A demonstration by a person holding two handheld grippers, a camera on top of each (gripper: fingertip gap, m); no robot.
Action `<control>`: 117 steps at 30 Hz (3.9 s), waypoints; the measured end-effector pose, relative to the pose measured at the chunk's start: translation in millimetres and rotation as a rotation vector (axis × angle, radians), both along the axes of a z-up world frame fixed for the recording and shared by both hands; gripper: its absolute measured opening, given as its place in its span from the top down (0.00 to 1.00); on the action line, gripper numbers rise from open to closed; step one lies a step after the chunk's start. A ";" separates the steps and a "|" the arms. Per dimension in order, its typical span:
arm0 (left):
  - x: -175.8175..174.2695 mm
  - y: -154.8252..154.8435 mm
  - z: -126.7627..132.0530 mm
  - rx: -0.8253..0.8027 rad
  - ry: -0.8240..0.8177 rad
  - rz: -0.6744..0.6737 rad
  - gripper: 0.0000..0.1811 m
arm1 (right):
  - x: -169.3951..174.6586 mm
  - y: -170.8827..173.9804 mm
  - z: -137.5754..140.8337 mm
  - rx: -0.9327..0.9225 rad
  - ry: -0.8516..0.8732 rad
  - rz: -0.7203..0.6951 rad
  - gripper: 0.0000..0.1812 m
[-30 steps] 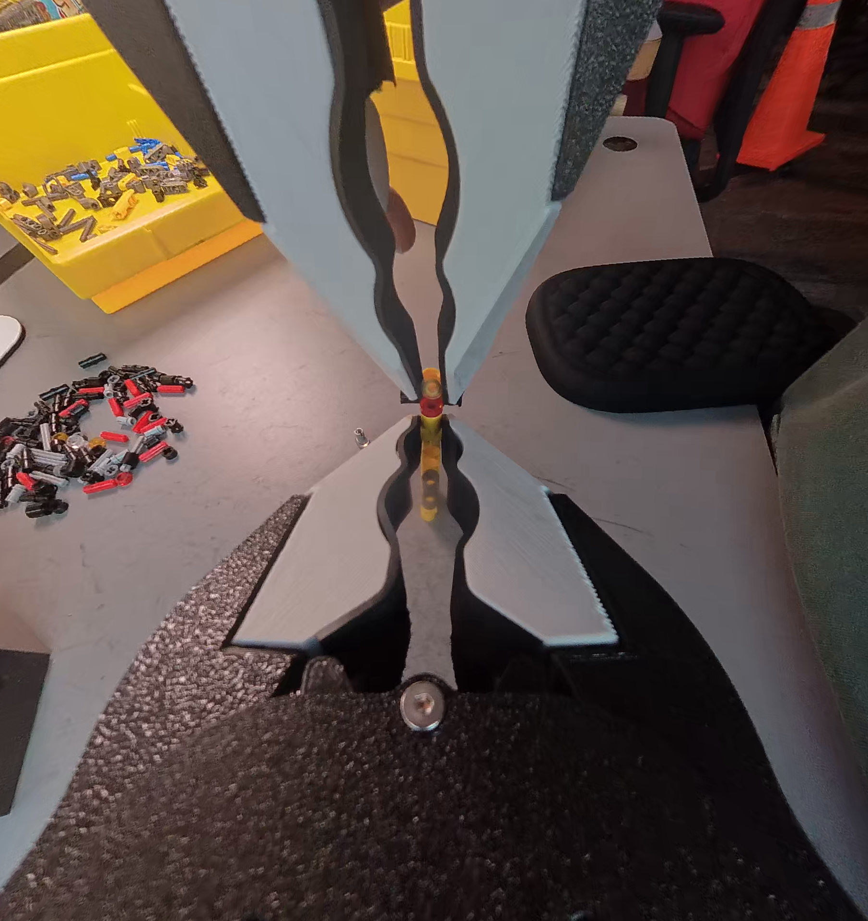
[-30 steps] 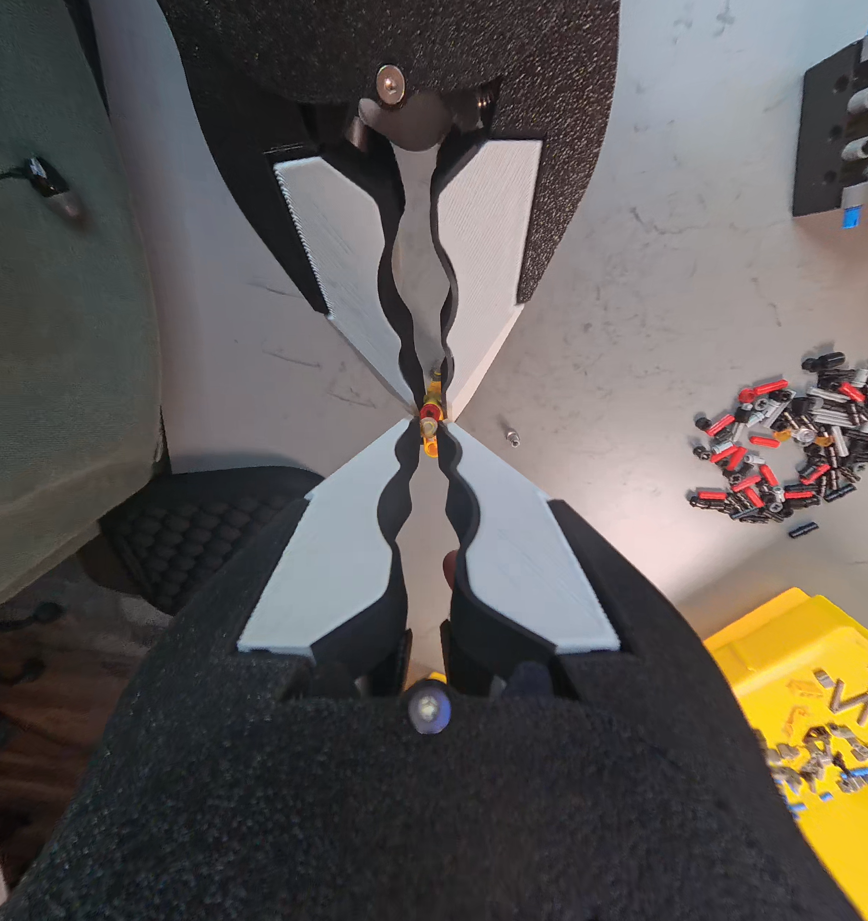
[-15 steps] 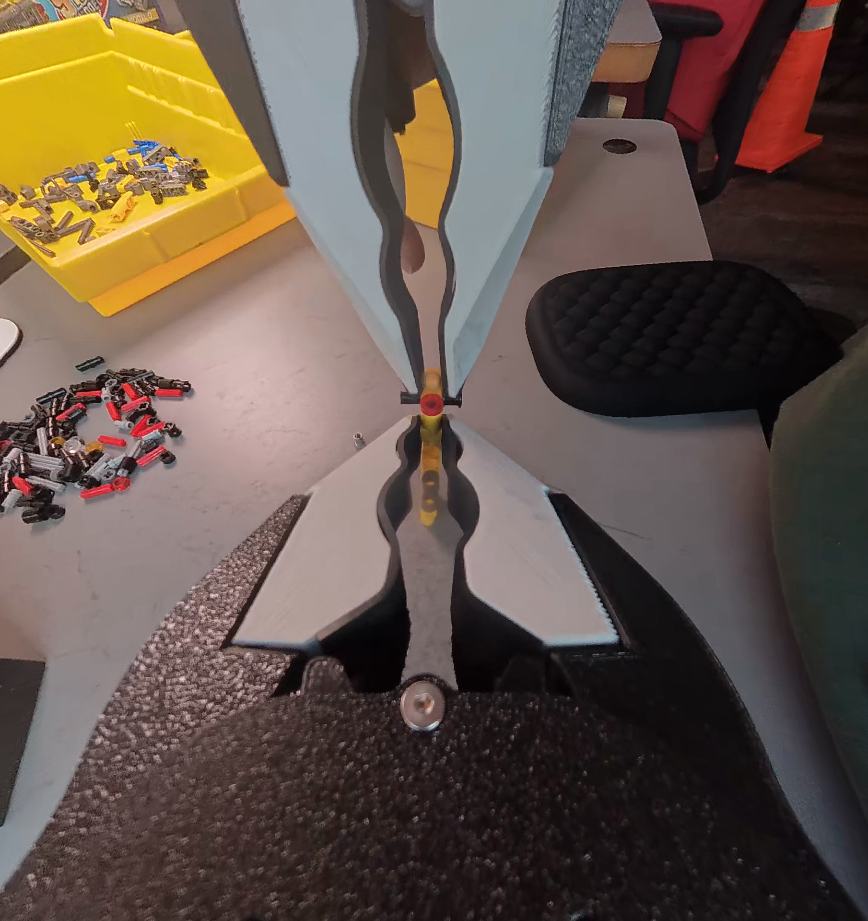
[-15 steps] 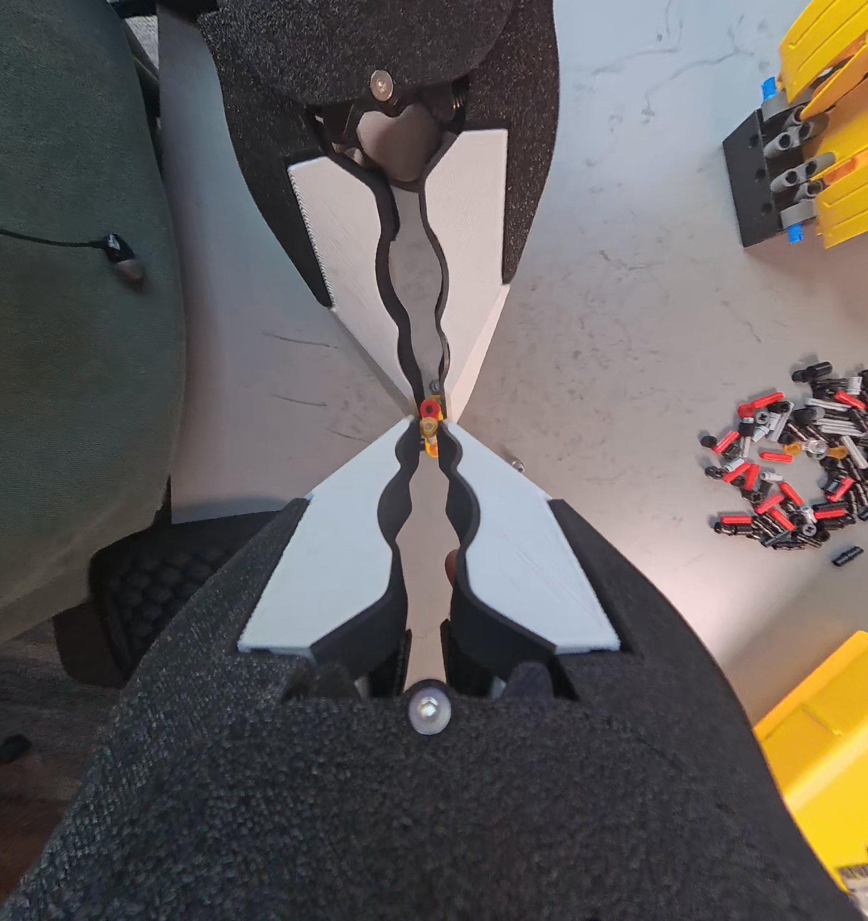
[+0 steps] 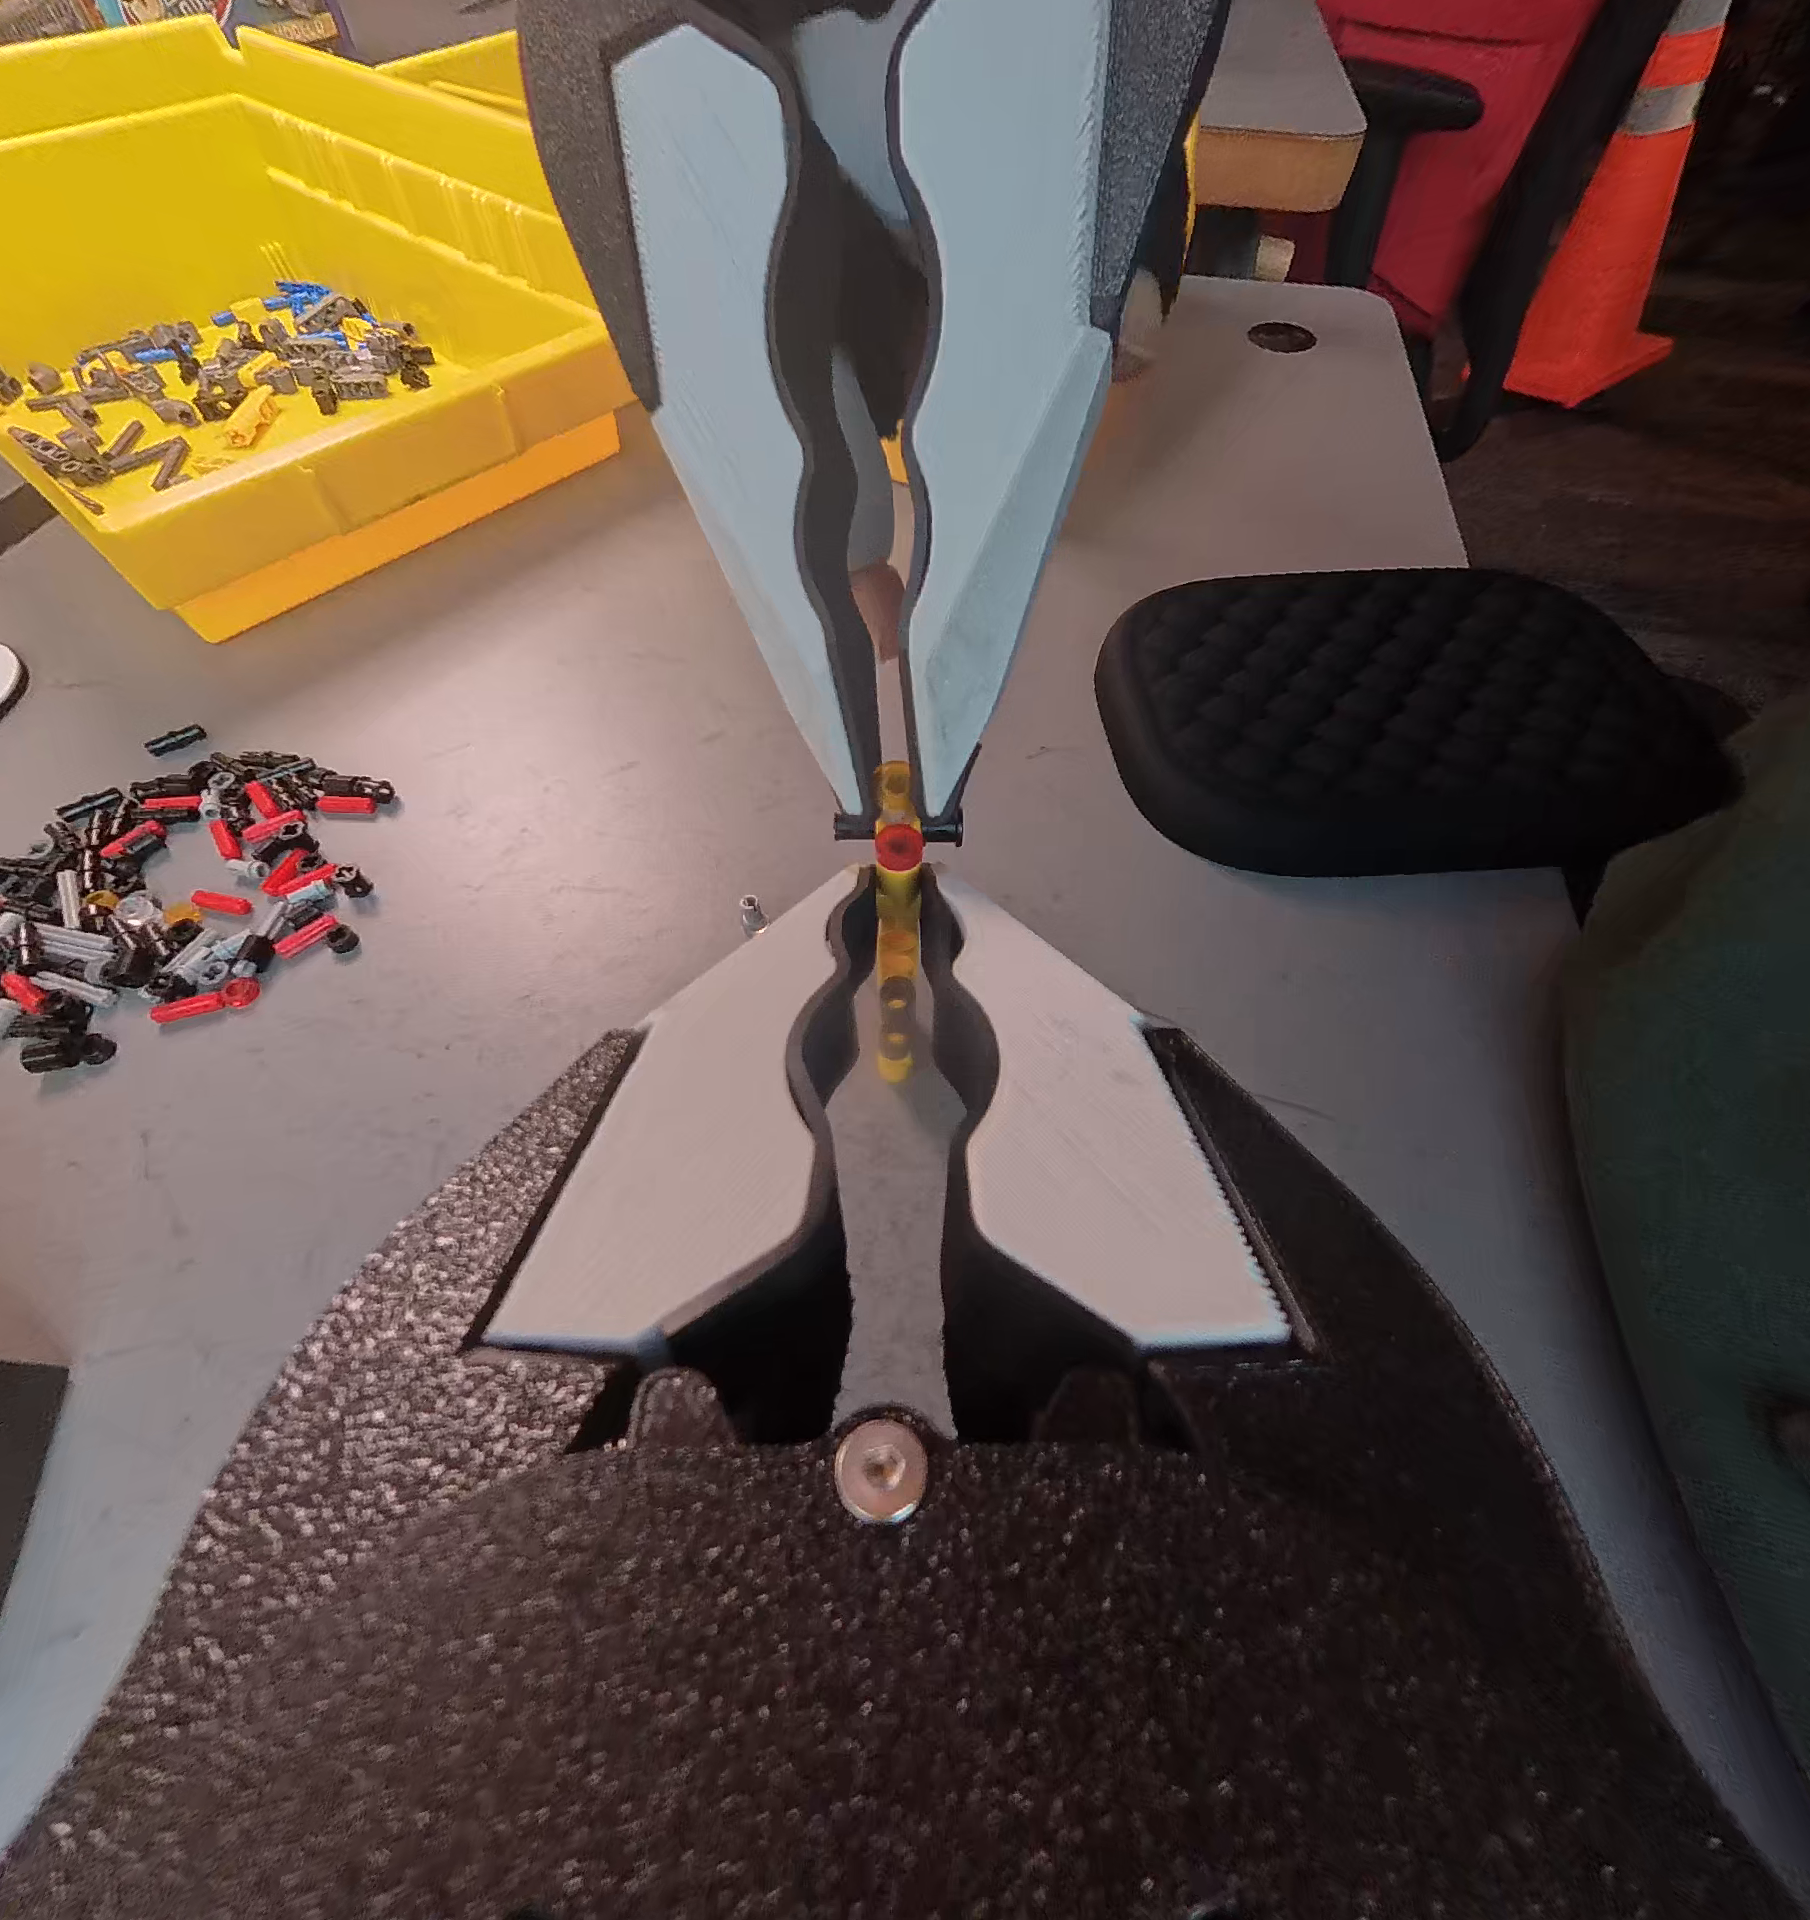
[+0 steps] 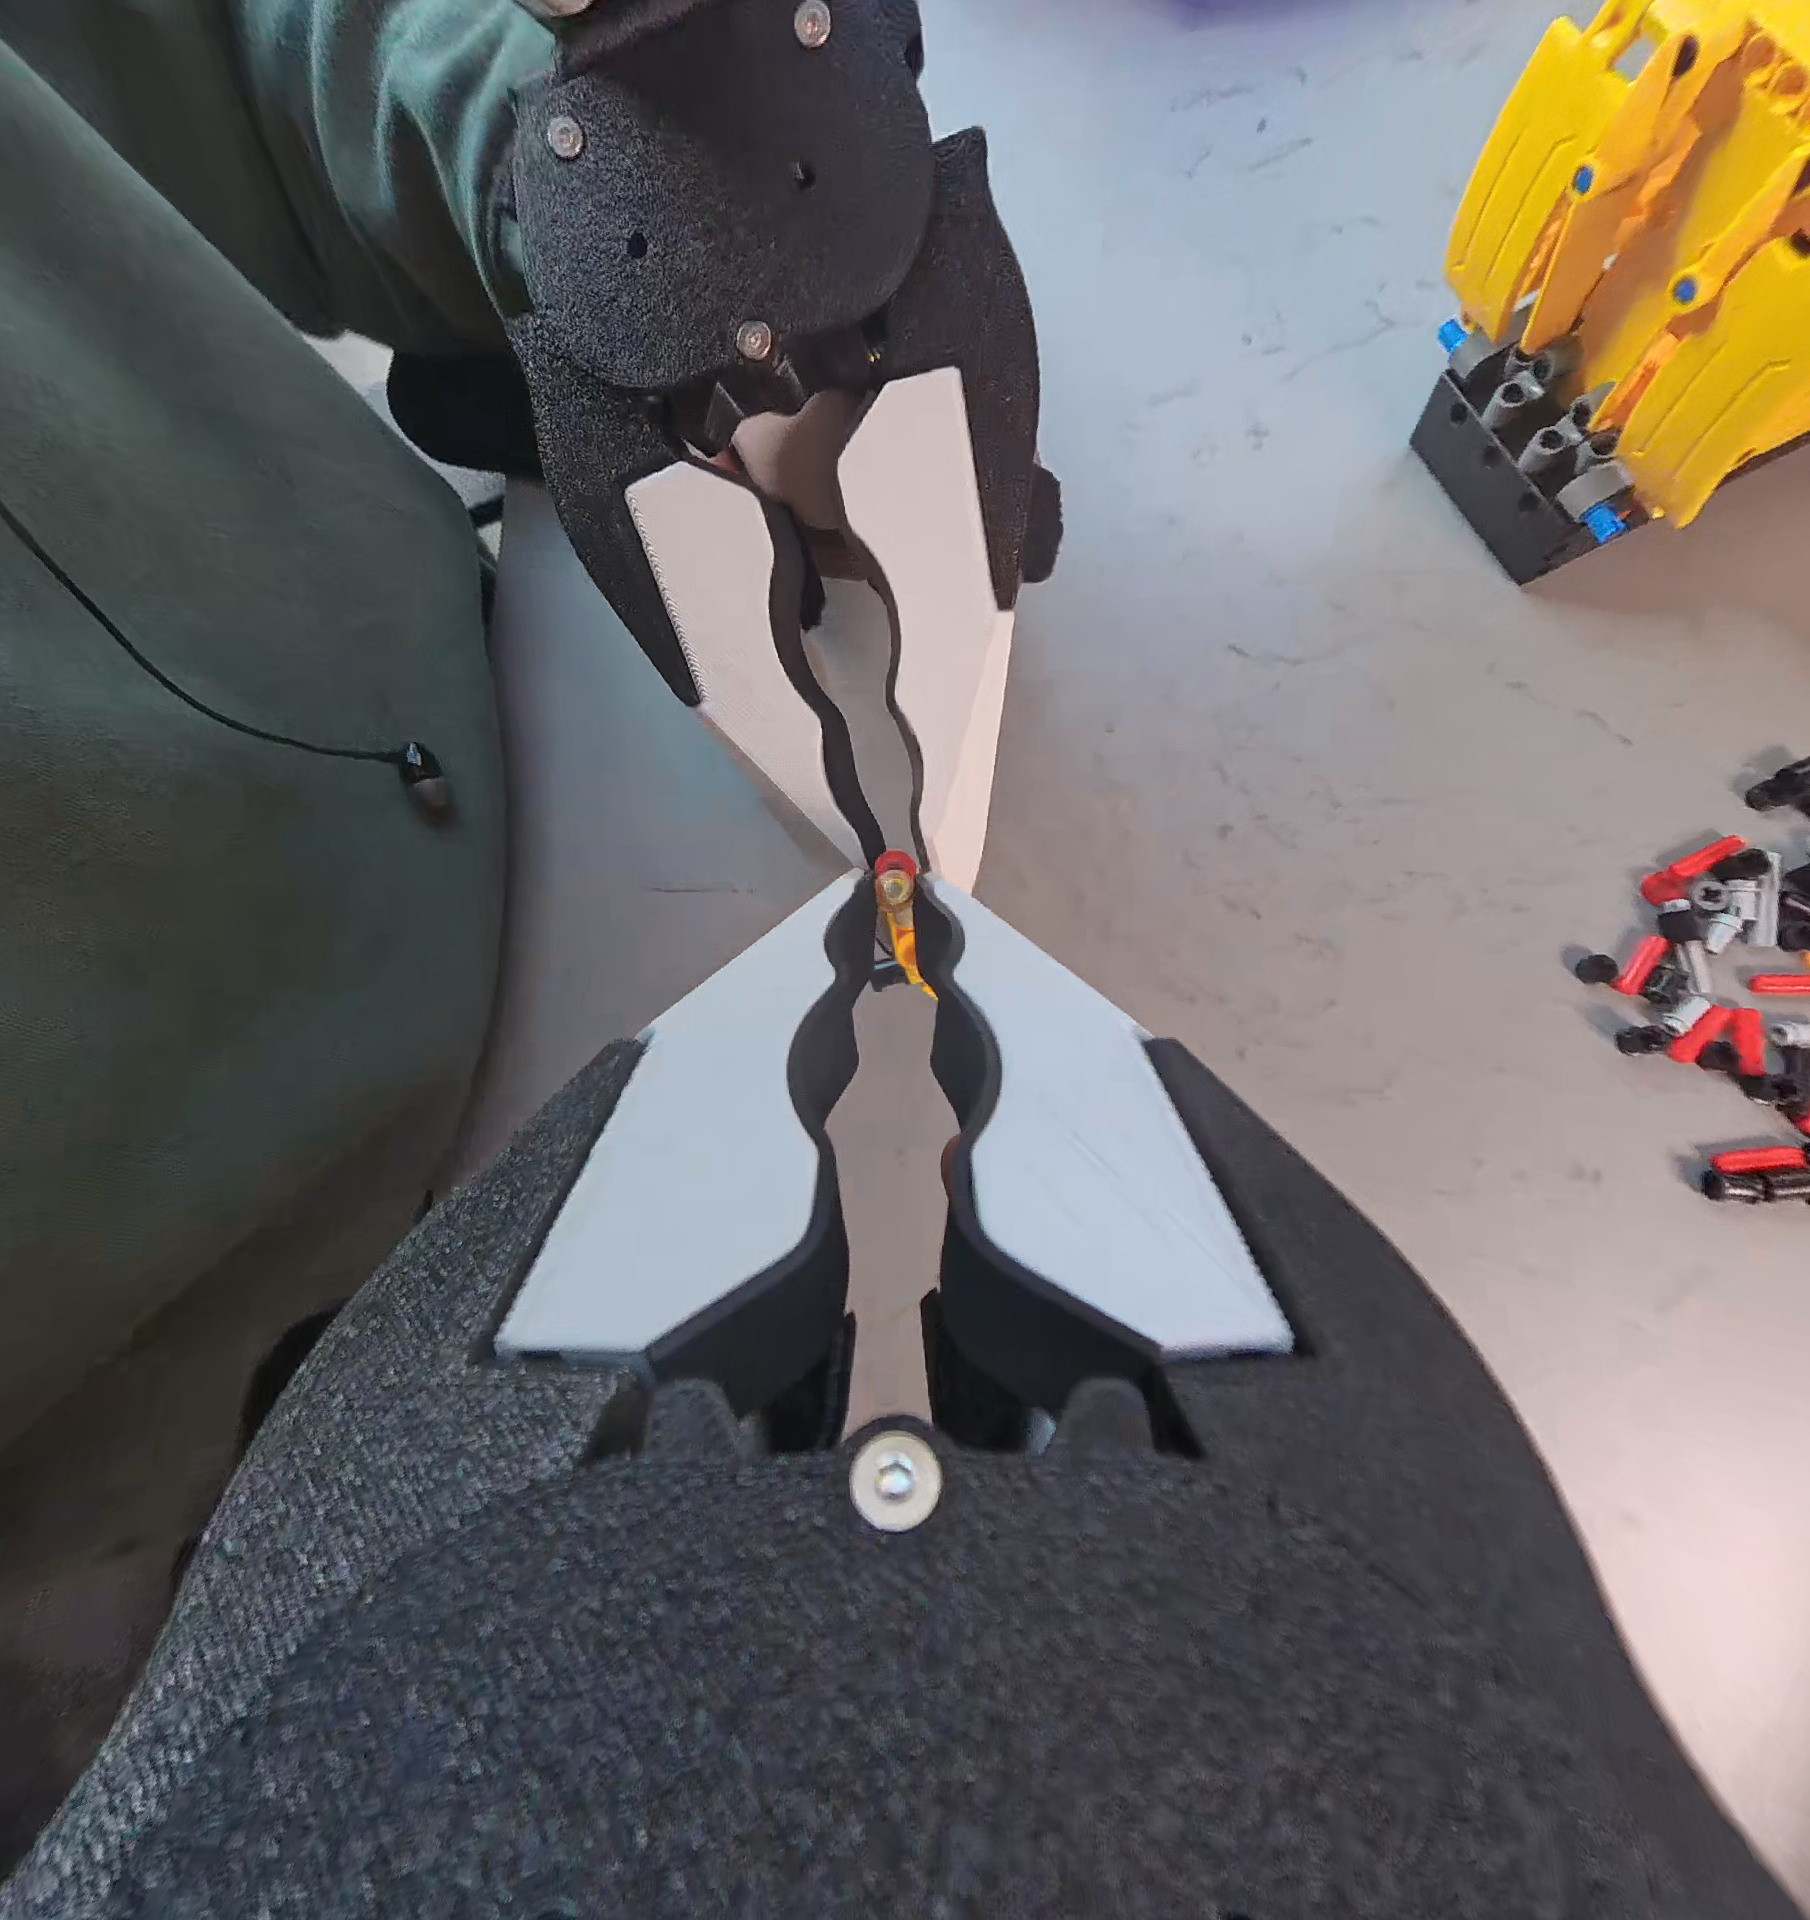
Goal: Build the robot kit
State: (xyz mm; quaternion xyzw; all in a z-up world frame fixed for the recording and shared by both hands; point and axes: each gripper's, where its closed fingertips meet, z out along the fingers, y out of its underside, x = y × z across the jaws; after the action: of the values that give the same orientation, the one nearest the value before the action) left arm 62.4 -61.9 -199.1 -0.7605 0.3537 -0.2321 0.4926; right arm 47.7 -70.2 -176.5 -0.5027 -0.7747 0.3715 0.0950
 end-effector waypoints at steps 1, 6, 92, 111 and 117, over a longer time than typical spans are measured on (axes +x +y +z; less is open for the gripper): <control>-0.2 0.2 0.0 -0.002 -0.003 0.000 0.96 | -0.3 0.4 0.1 -0.028 0.024 -0.019 0.97; 1.8 -0.1 0.1 -0.002 -0.003 -0.002 0.96 | 3.0 0.8 0.8 -0.097 0.105 -0.032 0.97; 2.2 0.2 0.4 -0.029 -0.060 -0.016 0.96 | 1.0 2.1 18.7 0.144 0.310 0.017 0.94; 2.3 0.1 0.6 -0.013 -0.034 -0.008 0.96 | 6.6 3.3 -1.7 0.373 -0.006 0.168 1.00; 2.6 -0.6 0.6 -0.001 -0.031 -0.014 0.96 | 6.8 2.2 -1.9 0.378 -0.063 0.186 1.00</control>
State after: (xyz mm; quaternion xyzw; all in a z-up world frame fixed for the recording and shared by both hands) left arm 65.0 -62.5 -198.5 -0.7547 0.3512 -0.2474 0.4958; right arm 54.5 -68.0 -178.4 -0.4135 -0.8764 0.2109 0.1286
